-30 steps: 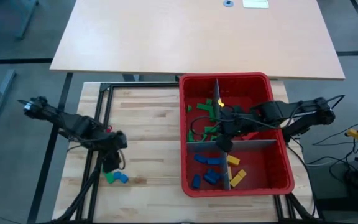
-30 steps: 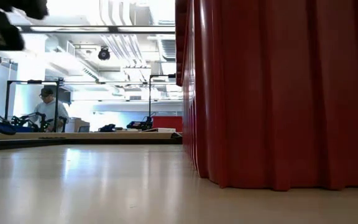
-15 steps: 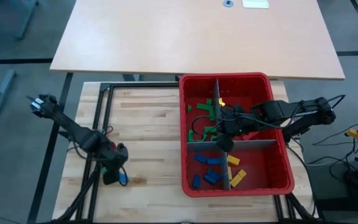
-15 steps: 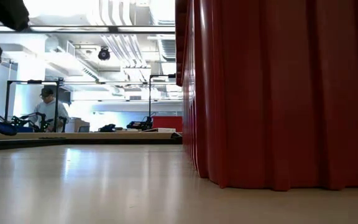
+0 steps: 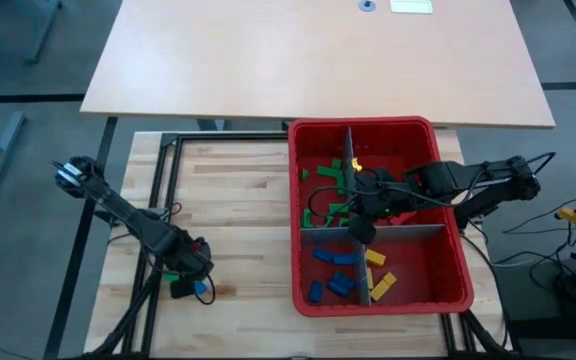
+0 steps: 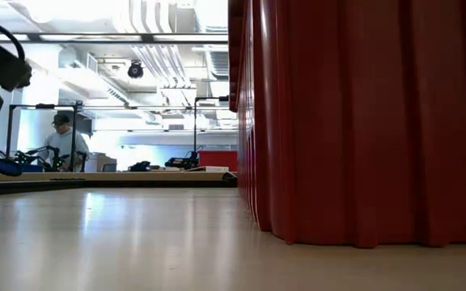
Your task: Sort blocks
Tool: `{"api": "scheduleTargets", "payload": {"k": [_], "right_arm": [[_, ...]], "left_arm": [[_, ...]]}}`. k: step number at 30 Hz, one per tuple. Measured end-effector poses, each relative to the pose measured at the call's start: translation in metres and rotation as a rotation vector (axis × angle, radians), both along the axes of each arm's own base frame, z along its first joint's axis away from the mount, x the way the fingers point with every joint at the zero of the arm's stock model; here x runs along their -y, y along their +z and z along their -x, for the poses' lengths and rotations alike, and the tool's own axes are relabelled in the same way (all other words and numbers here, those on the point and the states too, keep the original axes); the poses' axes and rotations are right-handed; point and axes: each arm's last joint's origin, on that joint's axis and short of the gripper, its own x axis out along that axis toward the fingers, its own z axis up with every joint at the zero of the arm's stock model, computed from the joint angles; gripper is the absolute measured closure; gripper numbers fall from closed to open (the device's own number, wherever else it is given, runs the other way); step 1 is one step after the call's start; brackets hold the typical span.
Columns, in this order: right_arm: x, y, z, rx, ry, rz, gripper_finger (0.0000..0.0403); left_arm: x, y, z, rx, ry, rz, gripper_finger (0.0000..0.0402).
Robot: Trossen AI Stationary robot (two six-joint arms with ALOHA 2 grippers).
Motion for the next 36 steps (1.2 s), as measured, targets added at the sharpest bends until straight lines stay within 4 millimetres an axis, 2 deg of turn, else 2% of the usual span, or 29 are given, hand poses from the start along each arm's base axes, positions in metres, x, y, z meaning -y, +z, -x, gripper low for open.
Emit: {"api": "scheduleTargets", "payload": {"k": [20,36], "right_arm": [[0.0,0.0,0.0,-0.001,0.001,-0.008,0.0403],[0.0,0.0,0.0,-0.001,0.003,-0.006,0.0403]], "left_arm": [[-0.003,-0.037,0.007,-0.009,0.062,0.056,0.0086],[-0.002,-0.048,0.004,0.033,0.052,0.042,0.0086]]}}
